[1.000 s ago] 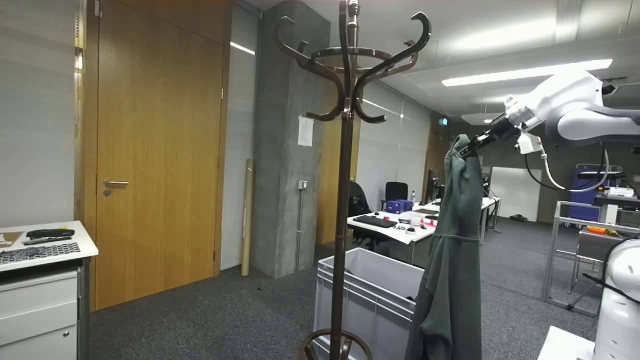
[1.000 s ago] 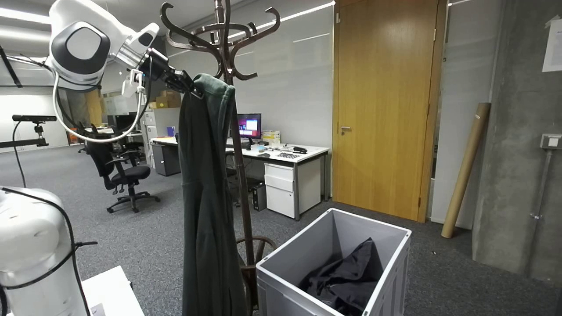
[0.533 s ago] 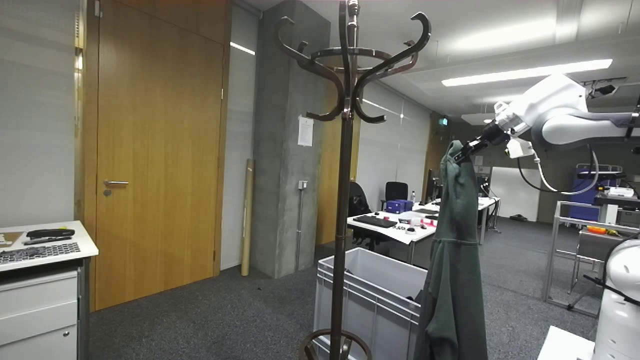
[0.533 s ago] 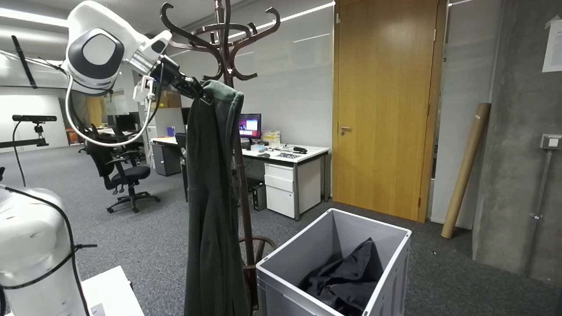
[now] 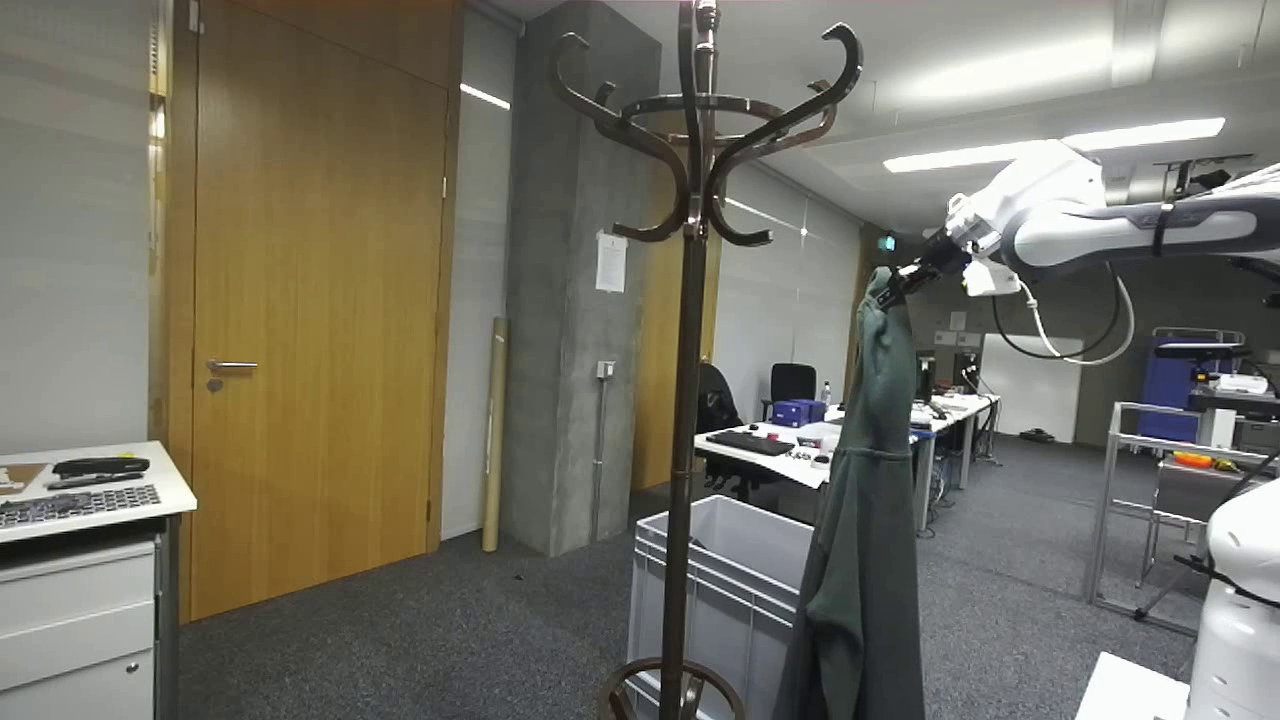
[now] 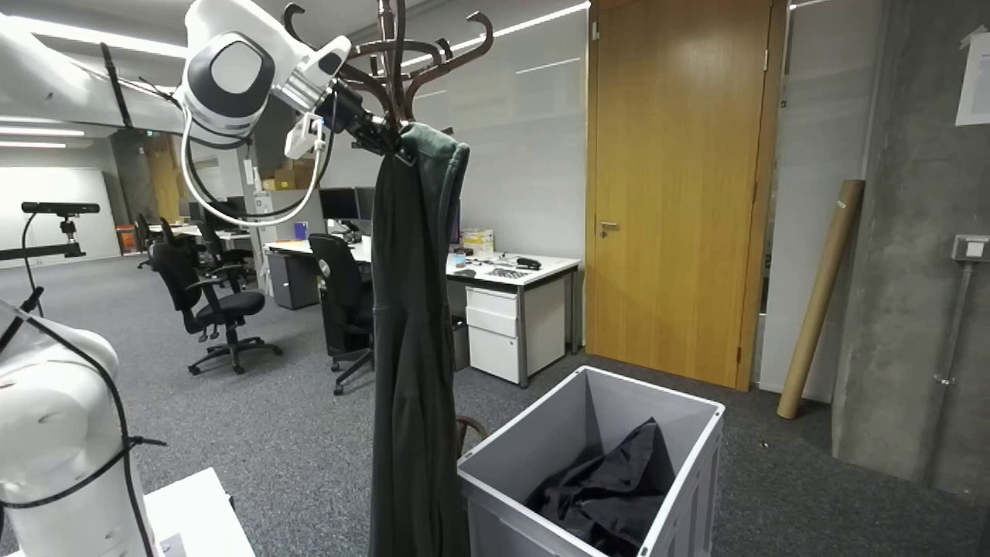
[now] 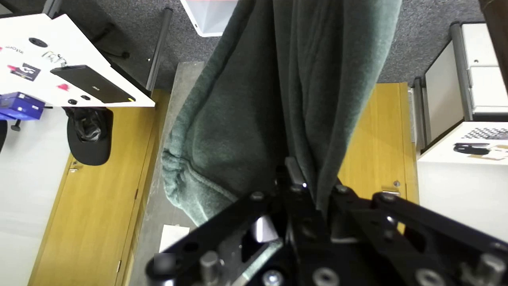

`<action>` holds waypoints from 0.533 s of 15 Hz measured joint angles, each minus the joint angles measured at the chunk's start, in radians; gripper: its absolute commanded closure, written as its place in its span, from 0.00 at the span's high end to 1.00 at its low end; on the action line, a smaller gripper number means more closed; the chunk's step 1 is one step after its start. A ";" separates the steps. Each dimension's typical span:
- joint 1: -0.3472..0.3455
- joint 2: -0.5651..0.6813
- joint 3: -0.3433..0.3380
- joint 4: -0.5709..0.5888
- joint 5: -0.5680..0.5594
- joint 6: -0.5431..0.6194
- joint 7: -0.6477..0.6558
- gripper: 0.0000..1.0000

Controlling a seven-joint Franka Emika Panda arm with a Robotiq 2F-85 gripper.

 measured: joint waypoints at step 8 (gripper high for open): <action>-0.030 0.130 -0.042 0.140 0.000 0.000 0.000 0.02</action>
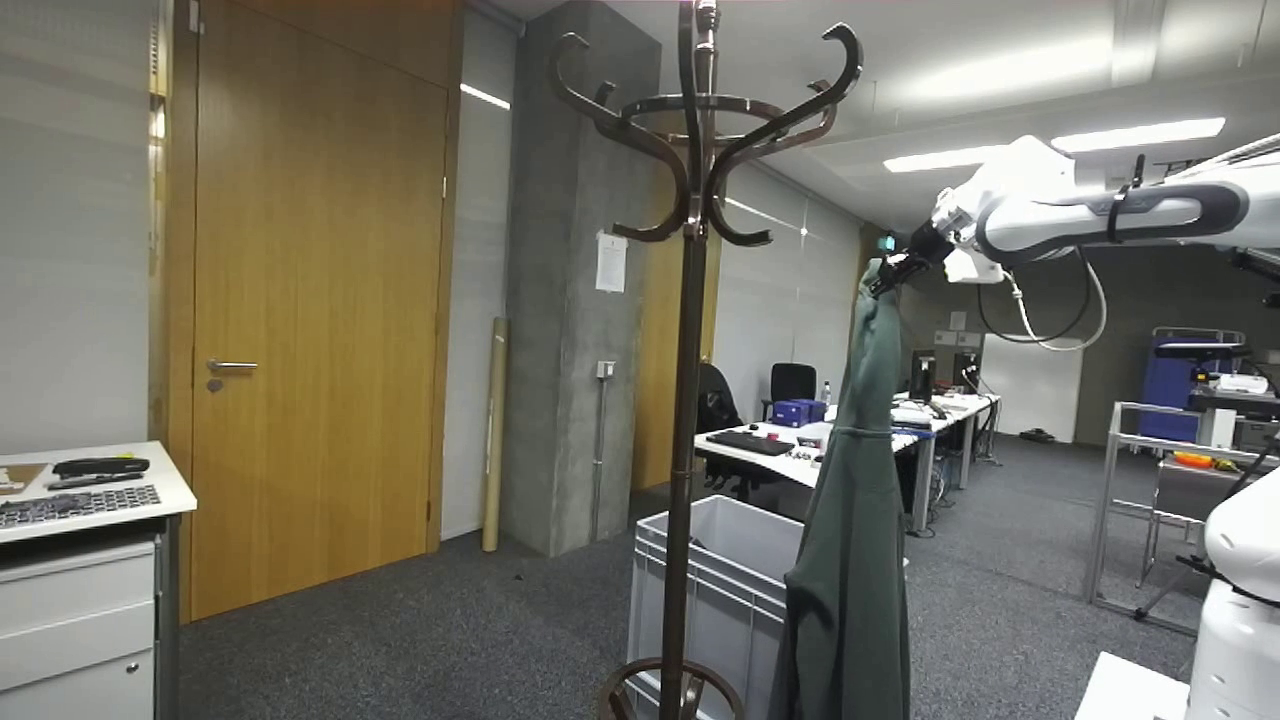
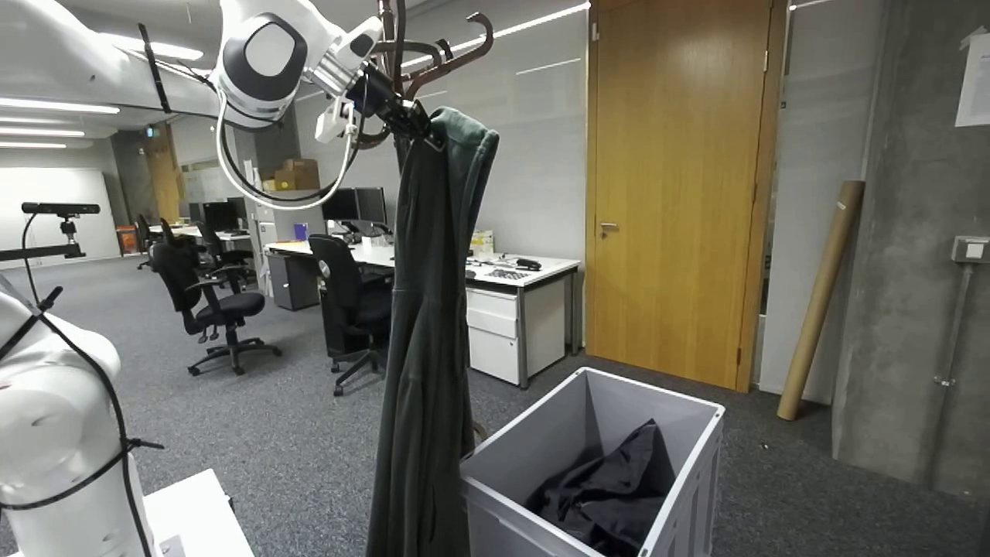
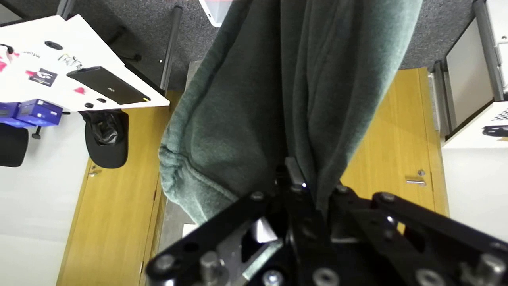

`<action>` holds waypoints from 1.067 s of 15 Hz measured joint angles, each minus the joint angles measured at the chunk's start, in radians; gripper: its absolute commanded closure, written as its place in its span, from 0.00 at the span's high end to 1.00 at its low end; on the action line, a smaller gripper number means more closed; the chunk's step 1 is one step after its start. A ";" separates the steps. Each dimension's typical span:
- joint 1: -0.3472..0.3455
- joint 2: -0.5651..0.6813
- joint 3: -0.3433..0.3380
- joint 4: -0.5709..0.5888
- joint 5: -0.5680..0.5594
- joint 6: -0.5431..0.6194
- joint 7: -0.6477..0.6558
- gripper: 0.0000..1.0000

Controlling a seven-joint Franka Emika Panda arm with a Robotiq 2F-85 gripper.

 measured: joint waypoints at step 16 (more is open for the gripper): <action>-0.053 0.200 -0.086 0.282 -0.001 0.010 0.096 0.02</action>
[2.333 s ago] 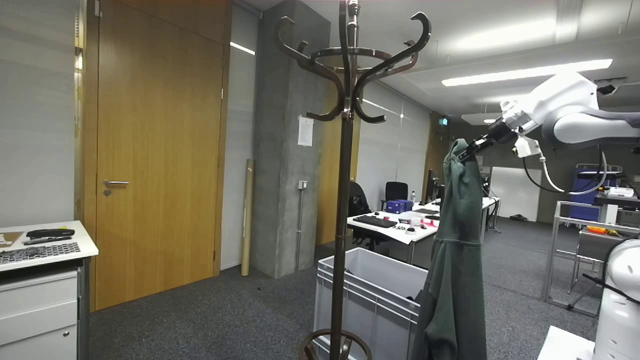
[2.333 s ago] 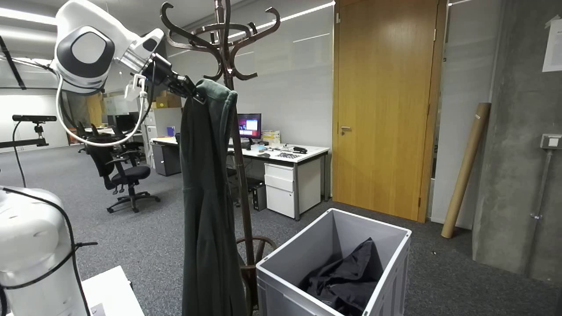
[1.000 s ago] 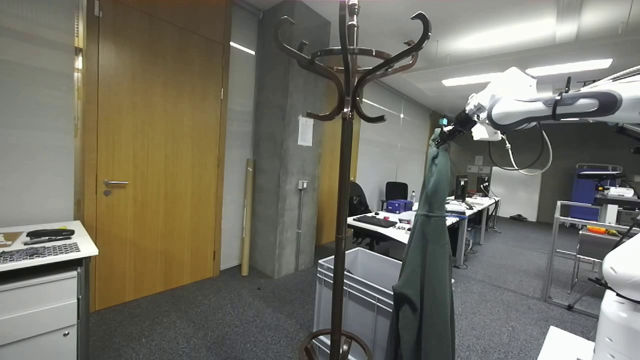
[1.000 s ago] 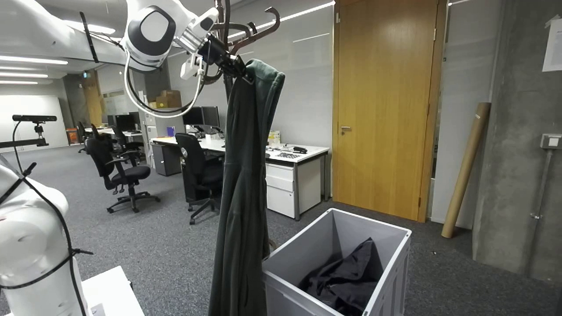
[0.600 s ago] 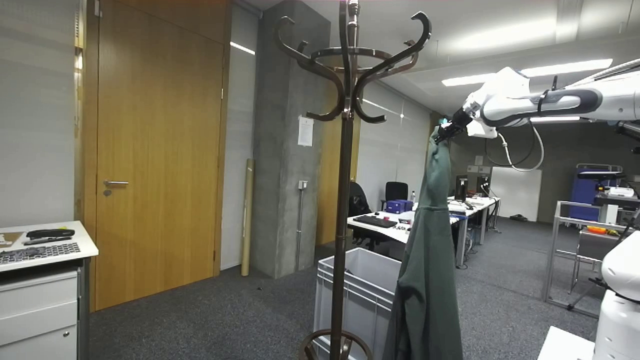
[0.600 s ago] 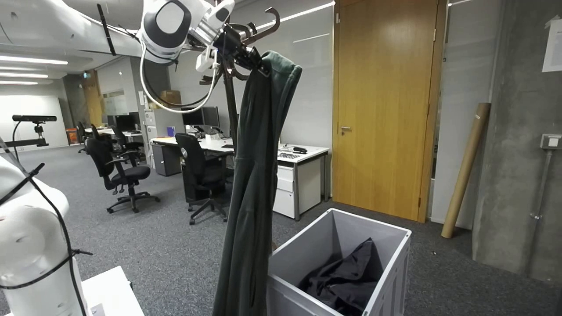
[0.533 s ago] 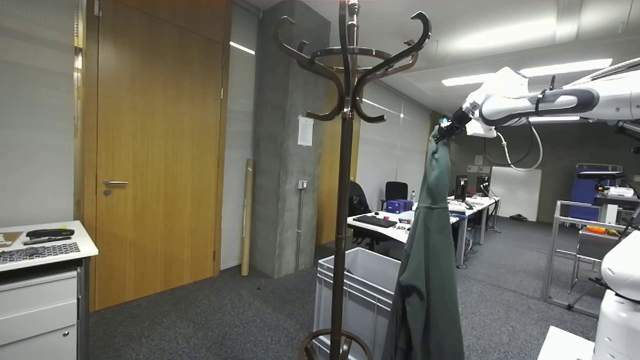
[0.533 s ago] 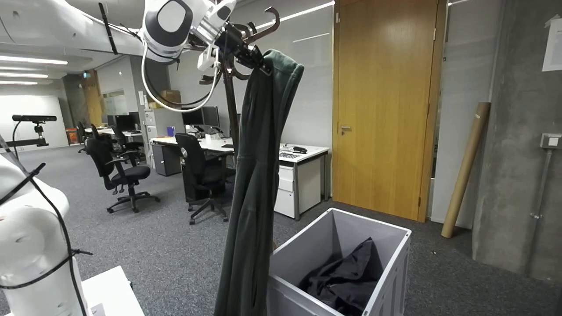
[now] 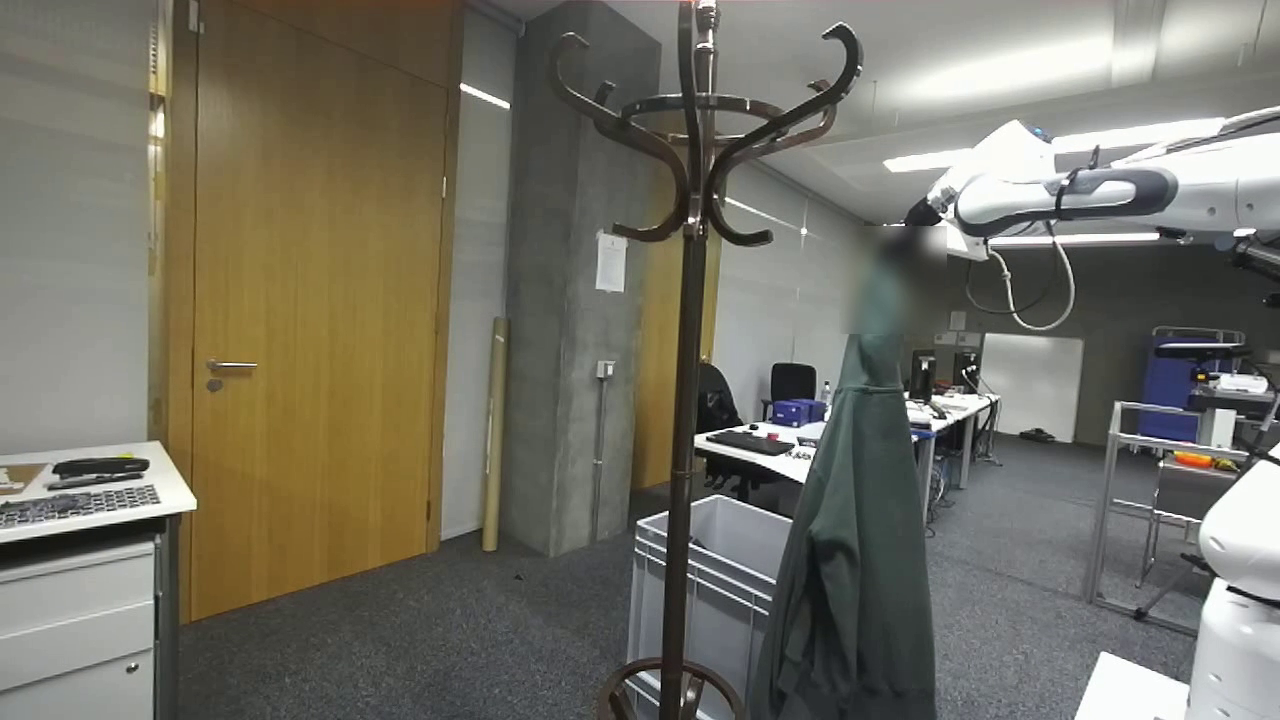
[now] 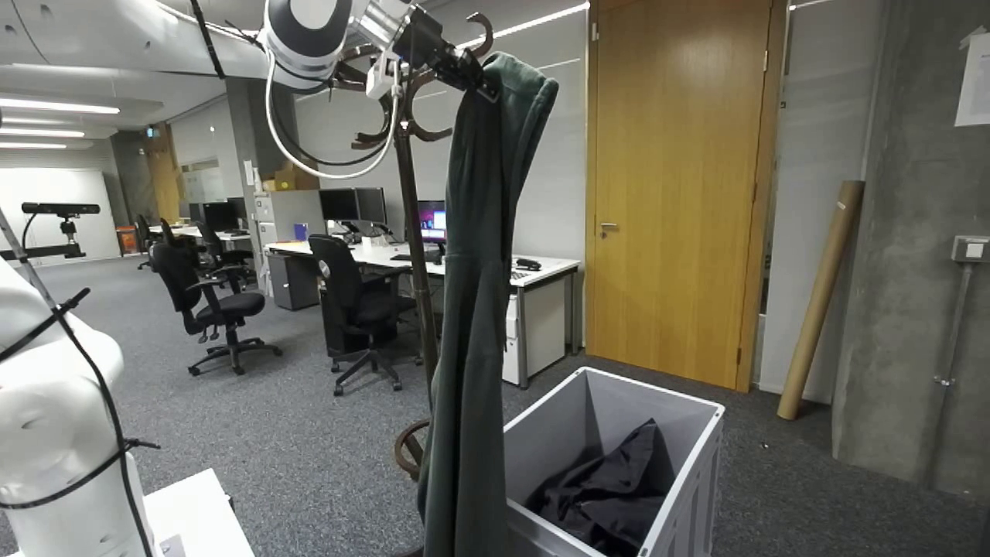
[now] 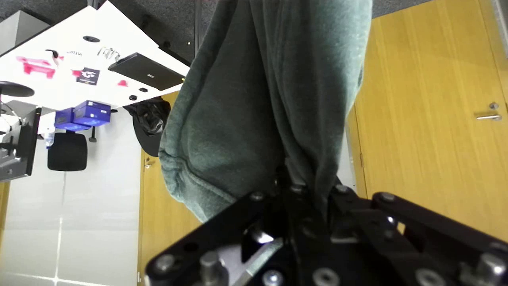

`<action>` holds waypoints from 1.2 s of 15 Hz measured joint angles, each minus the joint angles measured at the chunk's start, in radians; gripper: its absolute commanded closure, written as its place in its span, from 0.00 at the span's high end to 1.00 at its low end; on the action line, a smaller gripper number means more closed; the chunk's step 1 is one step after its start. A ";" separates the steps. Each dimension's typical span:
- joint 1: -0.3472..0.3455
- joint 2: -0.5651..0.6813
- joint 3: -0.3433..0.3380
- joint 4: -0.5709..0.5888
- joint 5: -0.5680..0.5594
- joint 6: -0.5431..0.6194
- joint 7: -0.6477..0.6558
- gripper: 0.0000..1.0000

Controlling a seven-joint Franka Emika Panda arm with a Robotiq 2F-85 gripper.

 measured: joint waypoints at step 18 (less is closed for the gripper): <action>-0.222 0.171 0.126 0.169 -0.371 0.283 0.538 0.02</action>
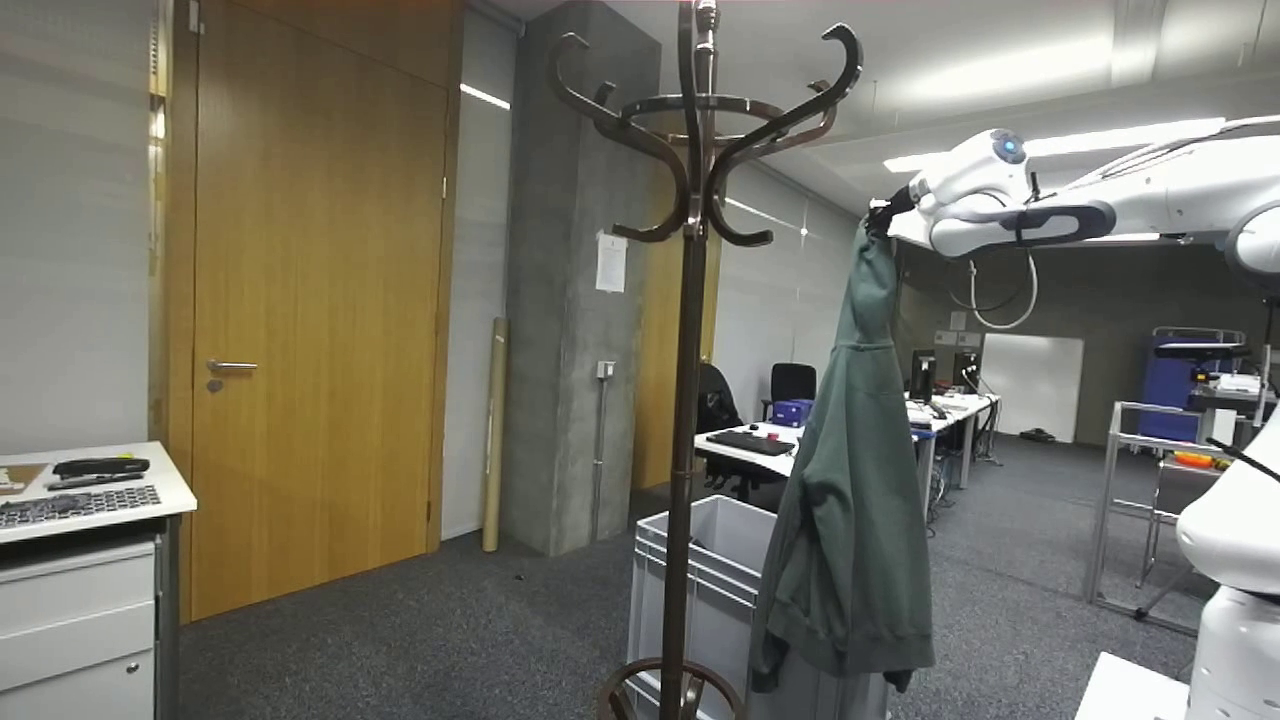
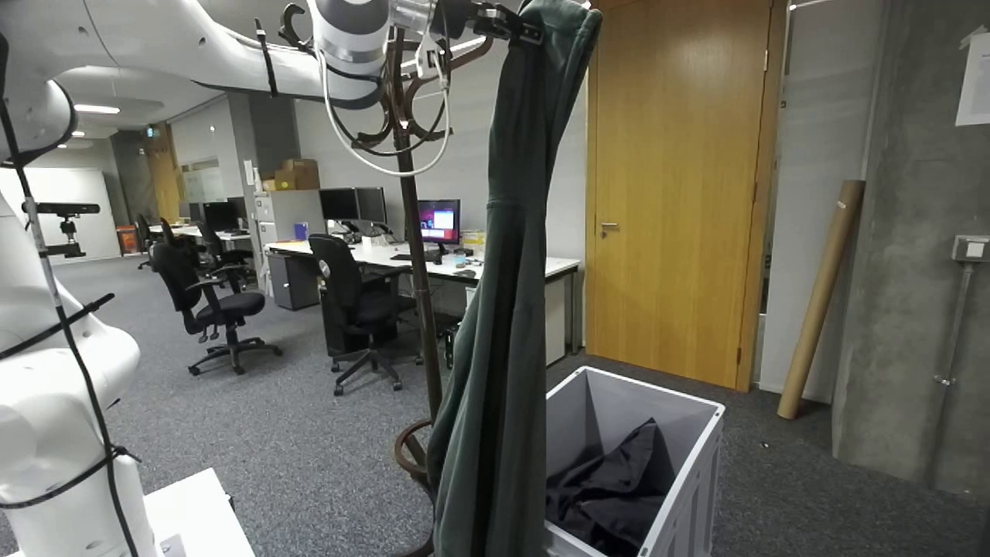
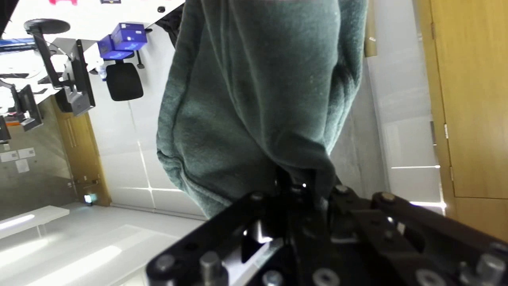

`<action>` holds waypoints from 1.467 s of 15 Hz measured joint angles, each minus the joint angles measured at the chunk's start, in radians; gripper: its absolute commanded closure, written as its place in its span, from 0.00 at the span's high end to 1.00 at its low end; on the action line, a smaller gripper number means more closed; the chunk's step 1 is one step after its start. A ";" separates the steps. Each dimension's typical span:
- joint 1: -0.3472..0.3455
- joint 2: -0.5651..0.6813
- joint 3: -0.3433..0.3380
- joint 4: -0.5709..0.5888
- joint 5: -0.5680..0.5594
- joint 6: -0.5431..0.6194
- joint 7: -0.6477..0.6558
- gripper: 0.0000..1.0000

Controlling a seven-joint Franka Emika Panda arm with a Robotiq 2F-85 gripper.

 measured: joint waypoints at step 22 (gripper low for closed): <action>0.001 0.325 0.087 0.045 -0.084 -0.101 0.065 0.02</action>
